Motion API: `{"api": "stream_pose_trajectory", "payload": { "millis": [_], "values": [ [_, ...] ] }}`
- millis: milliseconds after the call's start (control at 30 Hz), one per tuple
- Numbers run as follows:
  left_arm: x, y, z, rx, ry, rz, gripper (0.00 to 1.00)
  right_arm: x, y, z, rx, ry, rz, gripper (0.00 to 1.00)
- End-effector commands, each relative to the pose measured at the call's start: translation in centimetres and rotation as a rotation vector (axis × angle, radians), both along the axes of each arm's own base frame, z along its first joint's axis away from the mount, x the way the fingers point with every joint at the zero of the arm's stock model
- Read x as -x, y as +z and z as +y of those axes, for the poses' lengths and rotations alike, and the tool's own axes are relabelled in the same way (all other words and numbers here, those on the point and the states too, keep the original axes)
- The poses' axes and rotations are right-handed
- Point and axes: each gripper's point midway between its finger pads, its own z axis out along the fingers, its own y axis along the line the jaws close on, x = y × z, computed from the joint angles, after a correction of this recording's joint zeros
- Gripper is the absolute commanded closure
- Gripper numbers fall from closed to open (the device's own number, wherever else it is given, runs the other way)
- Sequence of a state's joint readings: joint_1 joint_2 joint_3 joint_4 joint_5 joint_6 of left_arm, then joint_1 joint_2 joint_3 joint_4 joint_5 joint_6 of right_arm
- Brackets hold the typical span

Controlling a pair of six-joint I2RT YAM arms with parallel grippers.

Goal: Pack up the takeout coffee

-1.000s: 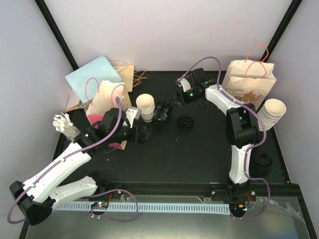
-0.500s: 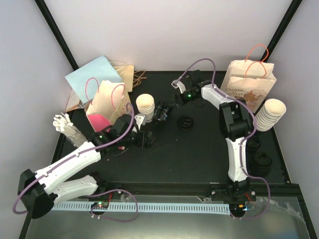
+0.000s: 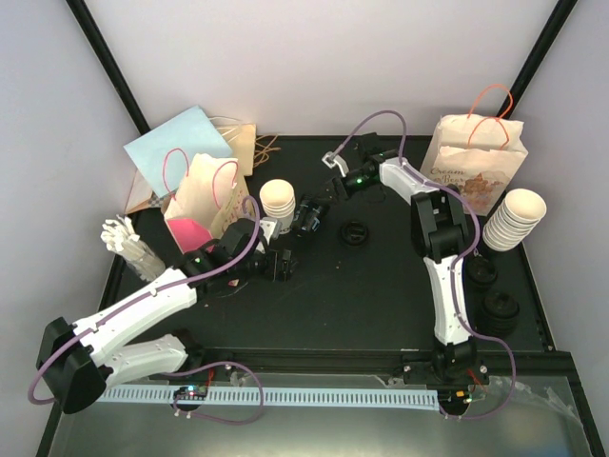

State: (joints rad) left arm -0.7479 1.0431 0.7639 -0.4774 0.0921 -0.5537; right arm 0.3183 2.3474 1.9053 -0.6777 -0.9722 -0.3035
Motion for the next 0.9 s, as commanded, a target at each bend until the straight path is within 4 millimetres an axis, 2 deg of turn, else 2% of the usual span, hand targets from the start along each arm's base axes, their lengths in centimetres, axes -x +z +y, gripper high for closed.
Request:
{"api": "stream_pose_trajectory", "payload": {
  "millis": [0, 367, 767, 867],
  "values": [
    [-0.4, 0.4, -0.1, 0.011, 0.019, -0.024, 0.12, 1.0, 0.3, 0.2, -0.064, 0.055, 0.032, 0.12],
    [-0.3, 0.0, 0.0, 0.009, 0.022, -0.017, 0.12, 3.3, -0.3, 0.9, -0.092, 0.117, 0.093, 0.14],
    [-0.2, 0.0, 0.3, 0.004, 0.026, -0.021, 0.12, 5.5, 0.2, 0.4, -0.104, 0.13, 0.102, 0.28],
    [-0.1, -0.1, 0.3, 0.002, 0.023, -0.02, 0.12, 6.0, 0.3, 0.3, -0.104, 0.125, 0.1, 0.35]
  ]
}}
